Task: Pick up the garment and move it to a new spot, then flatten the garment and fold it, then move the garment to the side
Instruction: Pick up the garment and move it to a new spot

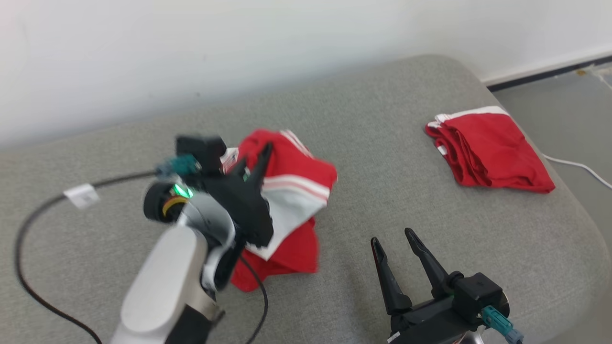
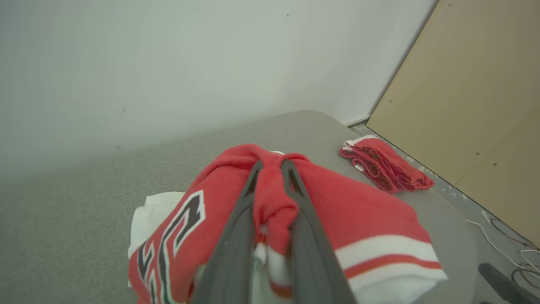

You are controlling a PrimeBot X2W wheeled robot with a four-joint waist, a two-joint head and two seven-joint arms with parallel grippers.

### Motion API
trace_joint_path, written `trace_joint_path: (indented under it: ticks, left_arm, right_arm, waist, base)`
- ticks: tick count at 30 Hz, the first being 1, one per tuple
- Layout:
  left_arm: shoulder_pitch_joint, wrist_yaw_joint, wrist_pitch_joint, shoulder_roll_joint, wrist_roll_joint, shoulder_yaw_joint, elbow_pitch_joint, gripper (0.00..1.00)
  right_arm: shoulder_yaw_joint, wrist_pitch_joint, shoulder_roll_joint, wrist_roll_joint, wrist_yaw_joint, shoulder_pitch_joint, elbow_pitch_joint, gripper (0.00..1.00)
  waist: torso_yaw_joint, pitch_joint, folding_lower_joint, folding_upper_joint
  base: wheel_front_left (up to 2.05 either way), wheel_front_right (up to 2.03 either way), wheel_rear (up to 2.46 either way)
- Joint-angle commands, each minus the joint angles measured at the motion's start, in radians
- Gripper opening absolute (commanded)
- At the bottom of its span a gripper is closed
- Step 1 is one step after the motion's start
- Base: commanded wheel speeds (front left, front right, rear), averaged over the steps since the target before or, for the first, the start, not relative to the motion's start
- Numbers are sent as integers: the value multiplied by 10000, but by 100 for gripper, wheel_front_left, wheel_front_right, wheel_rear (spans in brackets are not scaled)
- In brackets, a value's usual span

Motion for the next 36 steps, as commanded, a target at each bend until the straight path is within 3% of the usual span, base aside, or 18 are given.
trace_joint_path:
  ticks: [1,4,5,6,11,16,20,24,29,32,36]
  left_arm:
    - [268,-12,-334,-59,117,-221,577,0]
    - [362,37,-644,-104,244,-469,1167,0]
    - [404,75,-834,-133,320,-591,1443,25]
    - [430,78,-980,-154,461,-774,1692,100]
    - [789,130,-1987,-227,131,-1305,2242,100]
    - [1561,387,-3488,-228,-50,-1284,1453,100]
    - [2519,764,-4656,118,190,-998,577,100]
    - [3701,1257,-5150,387,445,-213,-751,100]
    - [5377,1747,-5165,582,1739,1311,-2780,100]
    - [6261,1650,-5168,435,2324,2144,-3529,100]
    - [7159,1372,-5170,314,2943,2818,-3554,100]
  right_arm:
    - [2,-80,42,64,-24,-82,66,100]
    - [-44,-120,40,86,-24,-86,128,100]
    - [-61,-134,39,87,-24,-84,171,100]
    - [-79,-143,39,90,-24,-73,213,100]
    - [-213,-200,36,30,-24,35,364,100]
    - [-485,-203,37,-78,-24,180,461,100]
    - [-701,-214,37,-144,-24,275,491,100]
    - [-1034,-260,35,-205,-24,397,437,100]
    - [-1658,-392,37,-234,-24,580,459,100]
    - [-1927,-476,37,-244,-24,675,560,100]
    - [-2161,-559,36,-278,-24,789,757,100]
  waist:
    - [-230,335,1,1]
    - [-202,409,1,1]
    - [-173,424,1,1]
    - [-133,432,1,1]
    - [275,292,1,1]
    - [756,44,1,1]
    - [1107,-160,1,1]
    - [1438,-280,1,1]
    - [1758,-331,1,1]
    - [1850,-366,1,1]
    - [1898,-406,1,1]
  base:
    - [0,0,0]
    - [0,0,0]
    - [0,0,0]
    - [0,0,0]
    - [0,0,0]
    - [0,0,0]
    - [0,0,0]
    - [0,0,0]
    - [0,0,0]
    - [0,0,0]
    - [0,0,0]
